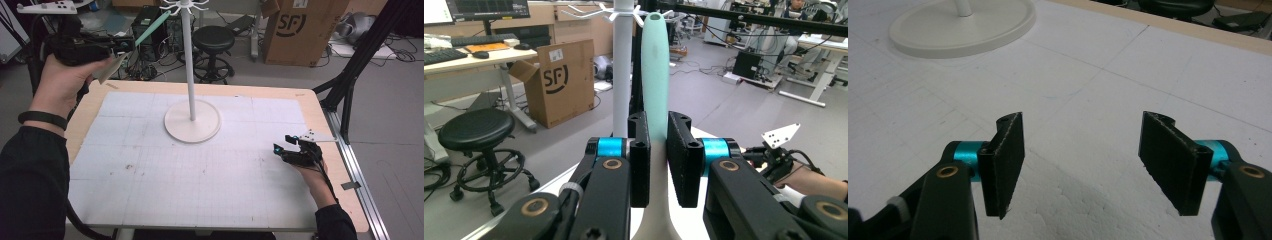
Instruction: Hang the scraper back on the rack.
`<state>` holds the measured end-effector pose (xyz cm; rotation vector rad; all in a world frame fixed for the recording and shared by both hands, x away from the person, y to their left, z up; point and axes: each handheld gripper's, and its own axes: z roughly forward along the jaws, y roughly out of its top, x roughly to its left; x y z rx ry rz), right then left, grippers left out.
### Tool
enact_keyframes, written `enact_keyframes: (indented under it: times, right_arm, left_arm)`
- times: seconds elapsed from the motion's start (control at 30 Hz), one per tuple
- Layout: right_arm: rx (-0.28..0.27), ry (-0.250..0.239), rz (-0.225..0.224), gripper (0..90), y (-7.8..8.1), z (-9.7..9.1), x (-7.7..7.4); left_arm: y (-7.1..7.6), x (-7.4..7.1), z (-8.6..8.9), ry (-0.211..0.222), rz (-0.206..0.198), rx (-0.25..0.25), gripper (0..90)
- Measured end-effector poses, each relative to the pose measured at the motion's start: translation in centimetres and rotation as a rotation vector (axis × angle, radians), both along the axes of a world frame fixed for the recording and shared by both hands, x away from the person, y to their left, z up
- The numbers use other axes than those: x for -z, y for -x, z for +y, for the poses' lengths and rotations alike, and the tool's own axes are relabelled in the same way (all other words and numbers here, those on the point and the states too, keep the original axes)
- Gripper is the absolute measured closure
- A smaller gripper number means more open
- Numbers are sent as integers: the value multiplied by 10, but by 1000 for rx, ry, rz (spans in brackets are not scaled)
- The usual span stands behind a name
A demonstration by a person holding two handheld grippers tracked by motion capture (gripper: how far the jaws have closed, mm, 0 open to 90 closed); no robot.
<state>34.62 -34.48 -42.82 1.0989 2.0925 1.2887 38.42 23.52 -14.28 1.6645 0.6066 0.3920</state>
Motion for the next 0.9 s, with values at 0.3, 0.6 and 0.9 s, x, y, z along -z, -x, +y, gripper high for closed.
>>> enact_keyframes:
  times: [0.3,0.6,0.9]
  right_arm:
    - [-2,-1,5,344,0,0,0]
    - [-4,-2,7,344,0,0,0]
    - [-7,4,5,345,0,0,0]
  left_arm:
    - [-3,2,-5,-22,8,-9,803]
    - [-7,5,-14,-45,14,-14,802]
    - [-10,8,-19,-73,5,-34,801]
